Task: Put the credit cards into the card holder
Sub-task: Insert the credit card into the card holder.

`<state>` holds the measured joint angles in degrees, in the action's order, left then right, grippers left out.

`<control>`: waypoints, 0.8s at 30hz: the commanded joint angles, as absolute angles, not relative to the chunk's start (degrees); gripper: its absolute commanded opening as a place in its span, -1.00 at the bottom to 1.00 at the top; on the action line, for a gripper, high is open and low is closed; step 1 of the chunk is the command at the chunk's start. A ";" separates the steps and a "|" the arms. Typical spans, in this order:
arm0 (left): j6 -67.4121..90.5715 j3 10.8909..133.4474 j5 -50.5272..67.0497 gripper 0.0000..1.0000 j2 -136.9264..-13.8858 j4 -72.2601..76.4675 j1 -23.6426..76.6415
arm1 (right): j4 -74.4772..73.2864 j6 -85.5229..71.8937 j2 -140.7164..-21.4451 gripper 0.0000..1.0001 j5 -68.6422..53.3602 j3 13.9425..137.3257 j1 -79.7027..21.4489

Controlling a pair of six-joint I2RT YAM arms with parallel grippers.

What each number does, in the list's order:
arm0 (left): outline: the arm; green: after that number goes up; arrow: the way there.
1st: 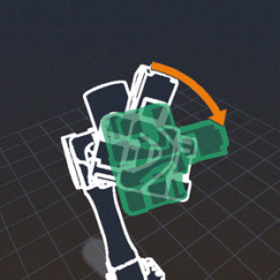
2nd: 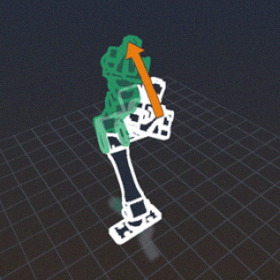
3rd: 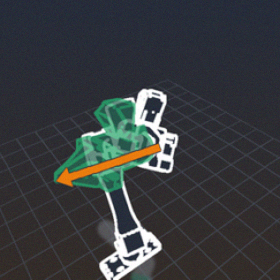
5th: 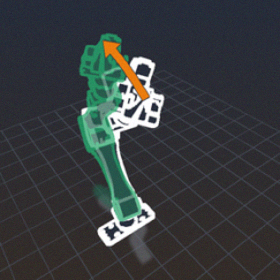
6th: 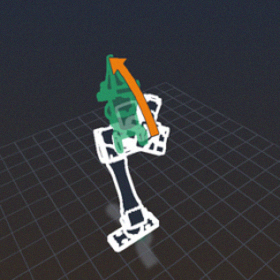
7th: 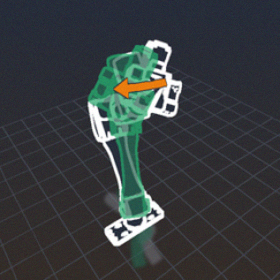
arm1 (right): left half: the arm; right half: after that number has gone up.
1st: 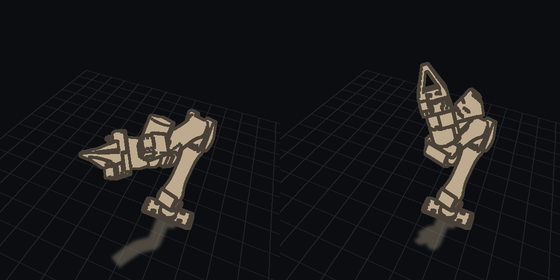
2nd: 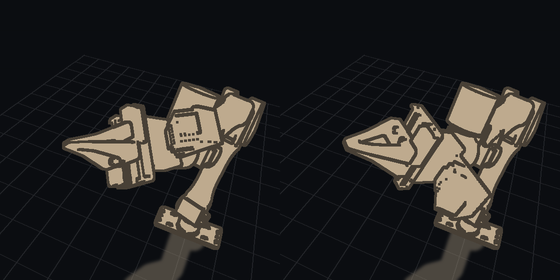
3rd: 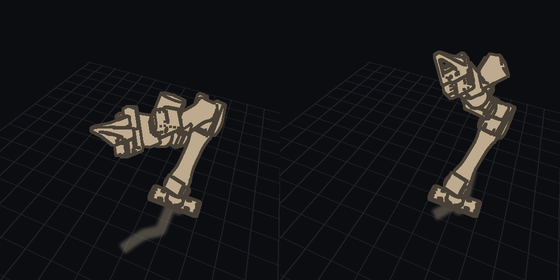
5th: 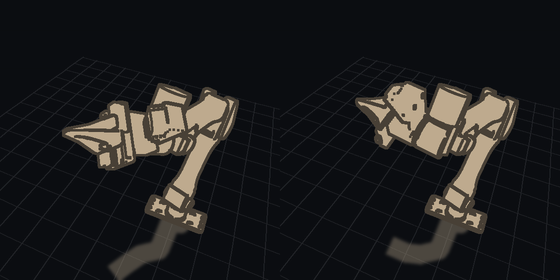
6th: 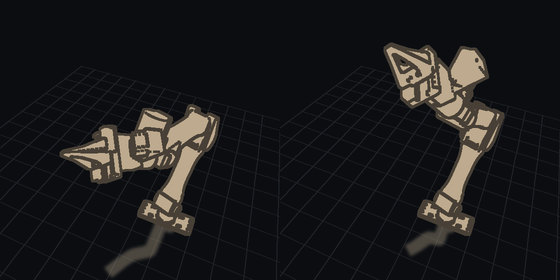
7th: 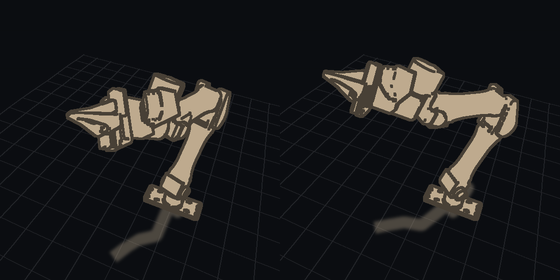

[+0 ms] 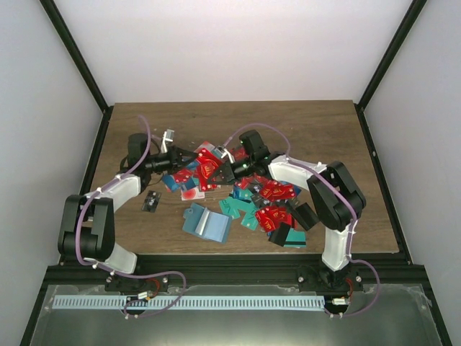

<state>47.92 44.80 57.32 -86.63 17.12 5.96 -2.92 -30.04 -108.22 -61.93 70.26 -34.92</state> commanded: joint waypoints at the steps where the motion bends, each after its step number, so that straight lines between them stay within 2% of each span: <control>1: 45.12 47.78 53.30 -0.92 -84.74 14.16 5.82 | -10.43 -26.58 -106.58 -0.95 -60.73 70.82 -33.11; 7: 40.44 55.43 49.10 -0.92 -83.88 4.04 5.64 | -13.65 -24.19 -104.88 -0.84 -55.26 65.76 -29.62; 8: 40.28 56.60 48.73 -0.92 -84.07 2.85 5.63 | -13.89 -24.46 -104.92 -0.72 -53.68 65.19 -28.56; 9: 38.67 57.64 48.46 -0.92 -84.36 1.75 5.61 | -14.49 -24.70 -105.37 -0.49 -51.61 65.27 -27.38; 11: 36.62 59.81 48.43 -0.92 -85.13 -1.17 5.64 | -16.28 -24.99 -106.59 0.16 -48.42 65.85 -24.96; 12: 35.73 60.78 48.65 -0.92 -85.45 -2.85 5.63 | -18.04 -24.69 -106.87 0.29 -45.88 66.70 -23.83; 17: 29.89 65.60 51.66 -0.92 -86.26 -13.52 5.90 | -23.54 -19.31 -101.57 0.52 -41.89 69.12 -22.43; 24: 23.79 66.26 57.31 -0.92 -84.66 -21.64 9.19 | -18.65 -19.17 -90.03 0.63 -56.09 63.39 -22.41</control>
